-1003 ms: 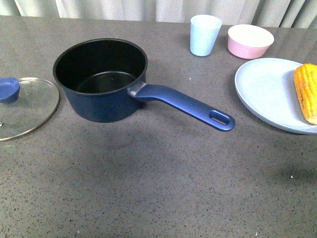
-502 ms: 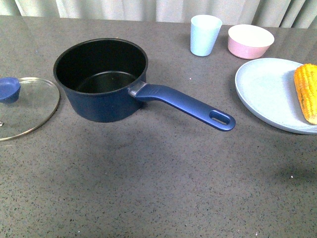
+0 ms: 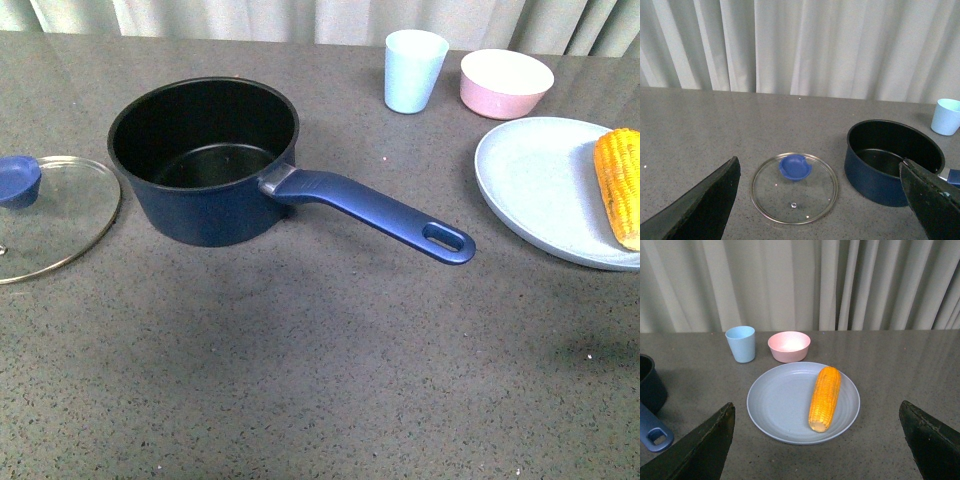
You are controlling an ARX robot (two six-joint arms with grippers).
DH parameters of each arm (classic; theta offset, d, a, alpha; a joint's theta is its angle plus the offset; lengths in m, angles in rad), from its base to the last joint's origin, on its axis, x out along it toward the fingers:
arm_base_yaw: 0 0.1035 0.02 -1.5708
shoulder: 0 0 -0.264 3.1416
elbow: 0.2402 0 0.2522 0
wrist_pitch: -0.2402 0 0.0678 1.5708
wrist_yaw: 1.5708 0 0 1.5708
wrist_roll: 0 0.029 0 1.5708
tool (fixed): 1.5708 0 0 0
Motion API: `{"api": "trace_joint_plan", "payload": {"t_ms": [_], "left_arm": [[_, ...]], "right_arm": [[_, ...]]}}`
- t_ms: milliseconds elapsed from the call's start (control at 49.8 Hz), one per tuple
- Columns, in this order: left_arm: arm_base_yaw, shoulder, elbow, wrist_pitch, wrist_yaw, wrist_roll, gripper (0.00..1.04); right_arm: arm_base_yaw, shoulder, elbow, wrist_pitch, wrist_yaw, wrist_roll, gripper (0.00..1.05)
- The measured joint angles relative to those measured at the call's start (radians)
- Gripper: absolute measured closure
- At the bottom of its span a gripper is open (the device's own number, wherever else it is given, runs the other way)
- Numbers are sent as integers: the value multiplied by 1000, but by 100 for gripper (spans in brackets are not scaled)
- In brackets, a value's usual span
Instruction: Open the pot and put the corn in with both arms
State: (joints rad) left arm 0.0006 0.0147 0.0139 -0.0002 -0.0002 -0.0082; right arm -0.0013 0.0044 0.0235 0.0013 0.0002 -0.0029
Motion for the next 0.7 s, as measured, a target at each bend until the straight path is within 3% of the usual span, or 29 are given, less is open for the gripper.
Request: {"api": "trace_joint_plan", "payload": {"t_ms": [421, 482, 582, 702], "left_arm": [[0, 0, 0, 0, 0, 0, 9], [0, 0, 0, 0, 0, 0, 9], [0, 0, 0, 0, 0, 0, 9], [0, 0, 0, 0, 0, 0, 9]], "right_arm": [[-6, 16, 8, -24, -24, 14, 9], [-34, 225, 100, -177, -142, 98, 9], [-5, 608, 188, -58, -135, 166, 9], [-26, 815, 239, 46, -156, 169, 9]]}}
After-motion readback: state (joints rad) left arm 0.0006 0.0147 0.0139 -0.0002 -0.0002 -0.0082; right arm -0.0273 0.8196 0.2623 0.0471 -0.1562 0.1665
